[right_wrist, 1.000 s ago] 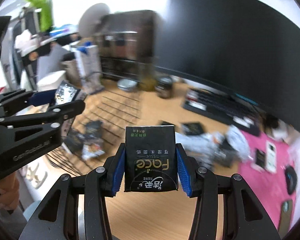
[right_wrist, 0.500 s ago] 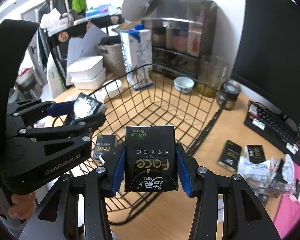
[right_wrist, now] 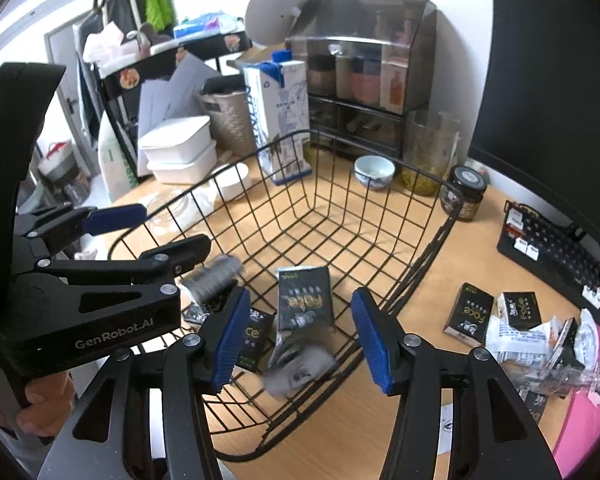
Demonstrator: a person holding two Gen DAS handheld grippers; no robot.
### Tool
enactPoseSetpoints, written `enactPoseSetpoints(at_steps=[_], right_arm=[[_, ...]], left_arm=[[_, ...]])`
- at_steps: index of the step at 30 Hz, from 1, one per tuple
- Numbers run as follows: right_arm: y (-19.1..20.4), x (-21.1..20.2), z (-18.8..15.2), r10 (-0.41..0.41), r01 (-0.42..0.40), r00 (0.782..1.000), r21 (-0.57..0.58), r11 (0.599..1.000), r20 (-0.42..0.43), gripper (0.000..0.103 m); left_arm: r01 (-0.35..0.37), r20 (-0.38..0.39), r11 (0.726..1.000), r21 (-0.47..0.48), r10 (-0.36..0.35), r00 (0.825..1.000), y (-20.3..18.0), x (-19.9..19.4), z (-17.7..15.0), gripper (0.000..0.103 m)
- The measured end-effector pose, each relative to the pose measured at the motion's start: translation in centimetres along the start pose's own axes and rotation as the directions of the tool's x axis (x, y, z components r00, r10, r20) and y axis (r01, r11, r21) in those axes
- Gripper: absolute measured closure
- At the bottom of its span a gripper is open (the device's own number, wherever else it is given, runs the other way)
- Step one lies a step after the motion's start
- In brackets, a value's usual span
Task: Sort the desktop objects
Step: 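Carry both tissue packs over the wire basket and open both grippers, then grasp a black Face tissue pack on the desk with the right gripper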
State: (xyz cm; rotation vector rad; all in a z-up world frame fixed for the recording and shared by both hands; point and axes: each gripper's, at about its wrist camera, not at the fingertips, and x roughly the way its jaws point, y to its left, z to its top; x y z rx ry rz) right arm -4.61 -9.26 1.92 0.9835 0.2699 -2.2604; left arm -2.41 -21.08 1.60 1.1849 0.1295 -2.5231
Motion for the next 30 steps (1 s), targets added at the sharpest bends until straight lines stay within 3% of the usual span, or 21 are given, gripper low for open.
enactPoseSetpoints(at_steps=[4,9,12,17,22,30], right_arm=[[-1.4,-2.0,-0.6,-0.026,0.026,1.0,0.026,0.999,0.016,0.05],[-5.8,-5.0,-2.7,-0.113,0.111,0.994,0.098,0.989,0.01,0.05],[-9.9,-5.9,-4.7,-0.174,0.175,0.985,0.173,0.969,-0.021,0.048],[-17.3,-4.2,-9.1,-0.246,0.283,0.957,0.307,0.909,-0.153,0.047],[-21.2,-1.5,-12.2,-0.225,0.302,0.945,0.366,0.88,-0.238,0.047],[-22.0,0.9,-13.4,-0.187,0.284,0.943,0.374,0.883,-0.274,0.047]], left_arm=[[0.048,0.021,0.998,0.038,-0.049,0.999,-2.0,-1.2,0.0,0.029],[0.125,0.029,0.98,0.157,-0.132,0.991,-6.9,-2.9,-0.7,0.029],[0.174,0.023,0.95,0.259,-0.186,0.982,-11.1,-3.7,-1.8,0.029],[0.242,-0.024,0.893,0.379,-0.252,0.967,-17.0,-3.7,-3.8,0.029],[0.286,-0.087,0.851,0.441,-0.277,0.957,-20.8,-2.1,-5.0,0.029],[0.317,-0.189,0.828,0.463,-0.257,0.948,-24.0,2.7,-5.8,0.029]])
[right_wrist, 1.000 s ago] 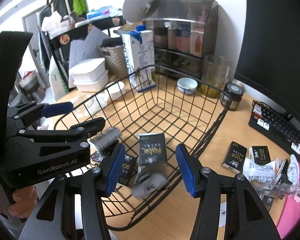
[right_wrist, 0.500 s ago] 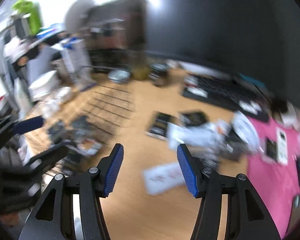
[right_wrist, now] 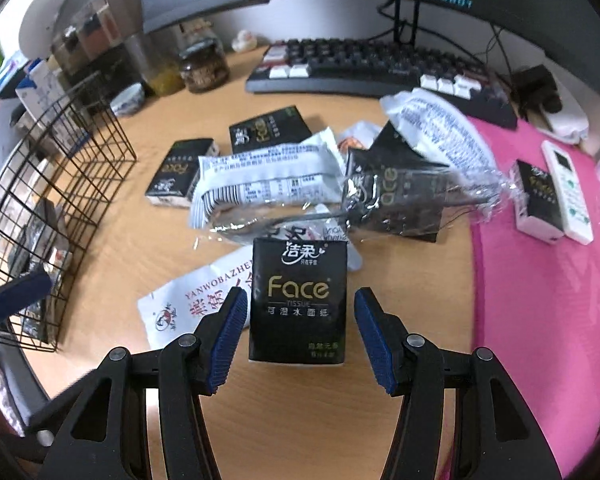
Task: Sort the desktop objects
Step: 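Grasp a black Face tissue pack on the desk with the right gripper, then grasp the white Yanwobazhenfen snack bag with the left gripper while the right gripper holds its pack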
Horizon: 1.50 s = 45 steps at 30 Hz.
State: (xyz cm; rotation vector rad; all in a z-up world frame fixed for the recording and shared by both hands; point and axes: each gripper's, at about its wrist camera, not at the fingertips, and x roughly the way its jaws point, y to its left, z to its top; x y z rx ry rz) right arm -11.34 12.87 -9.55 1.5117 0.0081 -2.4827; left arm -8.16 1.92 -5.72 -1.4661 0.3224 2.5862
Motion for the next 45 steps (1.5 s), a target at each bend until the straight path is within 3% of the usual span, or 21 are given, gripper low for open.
enactPoseSetpoints(at_steps=[1,2,14,28,31,37,40,42,44,45], right_arm=[[0.2,0.2,-0.1,-0.007,0.007,1.0,-0.01,1.0,-0.004,0.049],[0.3,0.3,-0.2,-0.013,0.013,1.0,-0.019,1.0,-0.002,0.057],[-4.0,-3.8,-2.0,-0.04,0.038,0.999,0.057,0.998,0.03,0.057],[-7.0,-5.1,-4.5,-0.039,0.036,0.999,0.1,0.994,0.034,0.056],[-7.5,-5.3,-4.7,-0.047,0.043,0.998,0.114,0.993,0.032,0.056],[-7.3,-6.3,-4.9,-0.051,0.045,0.997,0.11,0.993,0.05,0.056],[-6.9,-6.6,-5.1,-0.05,0.044,0.997,0.1,0.994,0.055,0.056],[-6.6,-6.7,-5.3,-0.044,0.039,0.997,0.091,0.995,0.056,0.056],[-6.2,-6.7,-5.3,-0.043,0.039,0.997,0.081,0.996,0.057,0.056],[-6.0,-6.7,-5.4,-0.042,0.038,0.998,0.078,0.996,0.055,0.056]], left_arm=[[0.005,-0.009,1.0,0.002,-0.005,1.0,0.0,0.6,0.1,0.029],[0.011,-0.014,1.0,0.004,-0.011,1.0,-0.1,0.9,0.2,0.029],[0.054,-0.038,0.997,0.058,-0.052,0.998,-2.4,4.1,1.8,0.029],[0.084,-0.052,0.994,0.069,-0.081,0.995,-4.2,7.1,4.1,0.029],[0.107,-0.074,0.993,0.048,-0.104,0.992,-4.2,7.3,4.2,0.043],[0.121,-0.165,0.992,-0.035,-0.125,0.978,-4.0,6.4,2.9,0.053],[0.132,-0.181,0.991,-0.018,-0.133,0.974,-5.0,5.6,2.0,0.053],[0.133,-0.149,0.991,0.013,-0.129,0.98,-5.8,5.2,2.1,0.05],[0.099,-0.128,0.995,0.023,-0.096,0.987,-6.0,5.2,2.2,0.037],[0.095,-0.123,0.995,0.025,-0.091,0.988,-6.0,5.3,2.3,0.037]])
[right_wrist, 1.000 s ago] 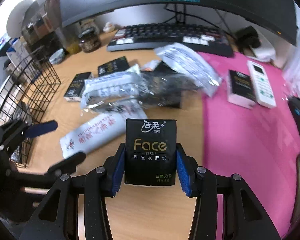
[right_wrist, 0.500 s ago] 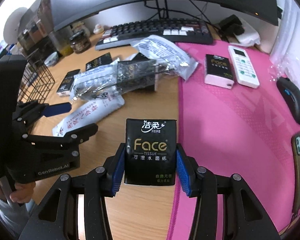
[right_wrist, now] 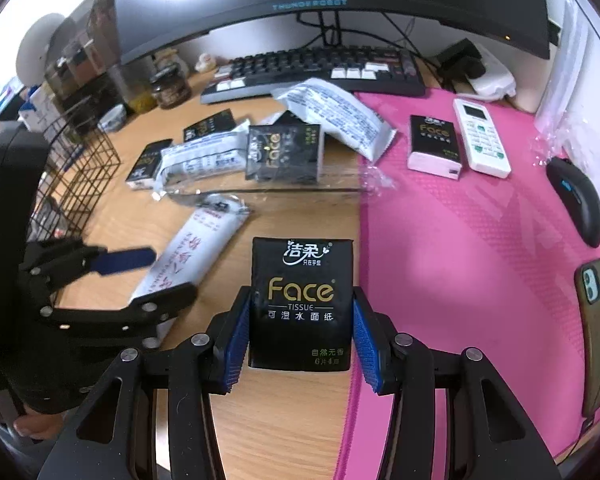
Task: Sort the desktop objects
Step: 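Grasp the white Yanwobazhenfen snack bag with the left gripper while the right gripper holds its pack, then carry the snack bag and tissue pack over the basket and open both grippers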
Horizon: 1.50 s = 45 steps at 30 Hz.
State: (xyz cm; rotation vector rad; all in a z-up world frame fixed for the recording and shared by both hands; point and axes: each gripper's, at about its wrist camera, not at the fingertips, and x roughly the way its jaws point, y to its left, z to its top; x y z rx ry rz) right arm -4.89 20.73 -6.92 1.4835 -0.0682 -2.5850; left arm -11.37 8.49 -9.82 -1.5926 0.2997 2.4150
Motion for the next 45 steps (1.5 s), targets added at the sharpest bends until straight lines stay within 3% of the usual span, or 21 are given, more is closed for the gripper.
enactPoseSetpoints(at_steps=[4,6,7,11,26,32,37,45], right_arm=[[-0.1,0.5,-0.1,0.003,-0.003,1.0,0.002,1.0,-0.01,0.056],[-0.3,0.8,0.0,0.003,-0.003,1.0,0.006,1.0,-0.017,0.056],[-0.4,0.9,0.0,0.004,-0.004,1.0,0.009,1.0,-0.019,0.056],[-0.6,1.0,0.0,0.005,-0.004,1.0,0.013,1.0,-0.017,0.056],[0.1,0.5,0.3,0.014,-0.014,1.0,0.009,1.0,-0.008,0.056],[2.7,-0.8,1.1,0.043,-0.042,0.999,-0.033,0.999,0.02,0.056],[5.4,-1.9,2.2,0.083,-0.079,0.995,-0.075,0.994,0.048,0.056],[13.7,-4.7,4.4,0.198,-0.175,0.975,-0.211,0.962,0.096,0.056]], left_arm=[[0.007,0.001,1.0,-0.004,-0.007,1.0,0.2,0.8,0.4,0.037],[0.022,0.004,1.0,-0.005,-0.022,1.0,0.4,0.8,0.5,0.042],[0.028,0.005,1.0,-0.003,-0.028,1.0,0.5,0.7,0.5,0.053],[0.029,0.006,0.999,-0.016,-0.029,1.0,0.5,0.6,0.6,0.058],[0.029,0.095,0.999,-0.037,-0.026,0.995,1.2,-4.5,0.0,0.06],[0.044,0.152,0.997,-0.064,-0.034,0.988,2.6,-8.1,-1.2,0.06],[0.025,0.204,0.993,-0.116,-0.001,0.979,5.1,-10.9,-2.6,0.06],[-0.009,0.287,0.965,-0.264,0.087,0.954,10.9,-15.9,-5.5,0.06]])
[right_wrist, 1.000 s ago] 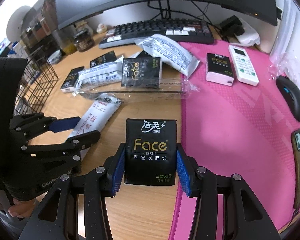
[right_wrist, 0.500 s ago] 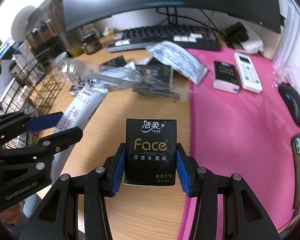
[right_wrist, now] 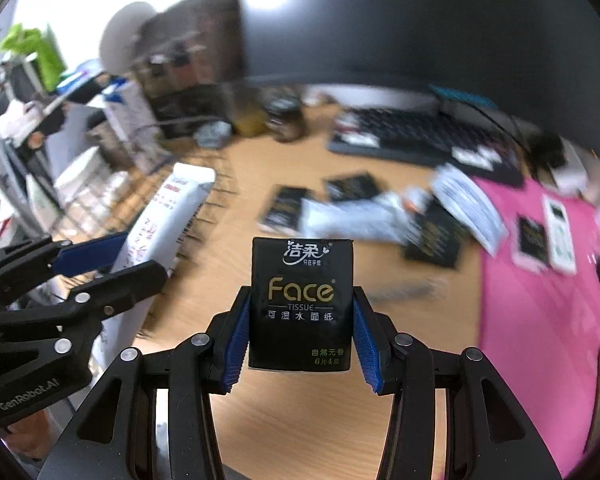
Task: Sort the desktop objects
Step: 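Carry the snack bag and tissue pack over the basket and open both grippers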
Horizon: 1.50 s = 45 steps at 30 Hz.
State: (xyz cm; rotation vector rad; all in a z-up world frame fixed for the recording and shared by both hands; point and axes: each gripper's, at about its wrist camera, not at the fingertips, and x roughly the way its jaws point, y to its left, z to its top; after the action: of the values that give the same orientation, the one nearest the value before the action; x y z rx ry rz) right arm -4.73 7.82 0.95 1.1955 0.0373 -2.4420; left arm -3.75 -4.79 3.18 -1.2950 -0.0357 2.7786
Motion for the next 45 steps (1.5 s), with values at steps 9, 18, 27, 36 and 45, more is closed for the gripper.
enactPoseSetpoints(at_steps=[9,18,27,36,45], right_arm=[[11.1,1.6,3.3,0.122,-0.117,0.993,-0.183,0.976,0.012,0.056],[16.1,6.1,3.7,0.159,-0.17,0.985,-0.251,0.953,-0.067,0.056],[16.9,7.9,3.5,0.164,-0.186,0.981,-0.257,0.948,-0.105,0.056],[16.3,7.4,3.3,0.17,-0.186,0.982,-0.245,0.952,-0.084,0.055],[15.0,5.0,3.1,0.167,-0.172,0.985,-0.23,0.958,-0.042,0.054]], left_arm=[[-0.127,0.059,0.973,-0.194,0.141,0.988,10.1,-4.1,-1.1,0.06],[-0.164,-0.006,0.945,-0.284,0.169,0.986,15.8,-2.3,-2.6,0.06],[-0.202,-0.045,0.936,-0.29,0.198,0.979,16.5,-1.4,-3.3,0.06],[-0.282,-0.009,0.923,-0.263,0.29,0.957,15.6,-2.4,-3.2,0.041],[-0.289,0.05,0.933,-0.216,0.307,0.951,13.4,-3.9,-2.5,0.04]])
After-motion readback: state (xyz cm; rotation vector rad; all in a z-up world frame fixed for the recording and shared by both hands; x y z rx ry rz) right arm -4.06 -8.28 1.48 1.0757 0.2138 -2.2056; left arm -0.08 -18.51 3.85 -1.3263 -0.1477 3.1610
